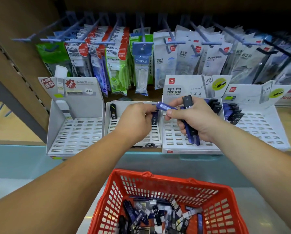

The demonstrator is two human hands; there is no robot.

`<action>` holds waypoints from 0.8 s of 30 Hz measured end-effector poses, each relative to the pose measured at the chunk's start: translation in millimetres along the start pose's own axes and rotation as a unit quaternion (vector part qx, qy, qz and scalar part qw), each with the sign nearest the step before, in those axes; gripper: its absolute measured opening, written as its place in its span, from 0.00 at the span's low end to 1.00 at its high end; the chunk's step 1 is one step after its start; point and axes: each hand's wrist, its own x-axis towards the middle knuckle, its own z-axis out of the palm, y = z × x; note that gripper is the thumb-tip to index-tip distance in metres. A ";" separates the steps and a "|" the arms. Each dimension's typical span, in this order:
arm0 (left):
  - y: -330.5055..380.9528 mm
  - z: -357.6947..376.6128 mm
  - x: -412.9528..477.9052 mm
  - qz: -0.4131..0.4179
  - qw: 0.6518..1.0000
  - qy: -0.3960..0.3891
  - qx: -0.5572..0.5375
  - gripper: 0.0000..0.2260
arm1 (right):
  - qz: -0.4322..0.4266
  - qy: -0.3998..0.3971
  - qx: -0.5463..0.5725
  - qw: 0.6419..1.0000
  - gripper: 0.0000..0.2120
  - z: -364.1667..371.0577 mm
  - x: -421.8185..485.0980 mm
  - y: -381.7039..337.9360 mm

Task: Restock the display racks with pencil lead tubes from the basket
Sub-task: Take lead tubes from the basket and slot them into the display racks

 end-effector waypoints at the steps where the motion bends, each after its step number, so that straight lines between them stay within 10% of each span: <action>1: 1.9 -0.5 0.0 0.011 1.000 0.011 0.011 0.18 | 0.001 0.000 -0.007 1.000 0.11 0.5 -0.1 0.0; 5: 8.7 -10.0 -2.4 0.011 0.995 0.046 -0.091 0.21 | 0.010 0.005 0.004 1.000 0.08 2.5 1.1 -2.9; 11: -5.8 -17.7 -3.8 0.114 0.992 0.029 0.033 0.05 | 0.051 -0.059 0.031 0.996 0.07 4.5 0.3 -7.9; 19: -4.6 -14.6 -12.7 -0.059 0.990 -0.045 -0.122 0.09 | -0.040 0.036 0.018 0.998 0.06 4.8 3.4 -6.1; 24: -23.8 -5.0 -16.9 -0.051 0.987 -0.130 0.075 0.19 | -0.161 0.095 -0.189 0.964 0.06 8.1 8.6 -3.4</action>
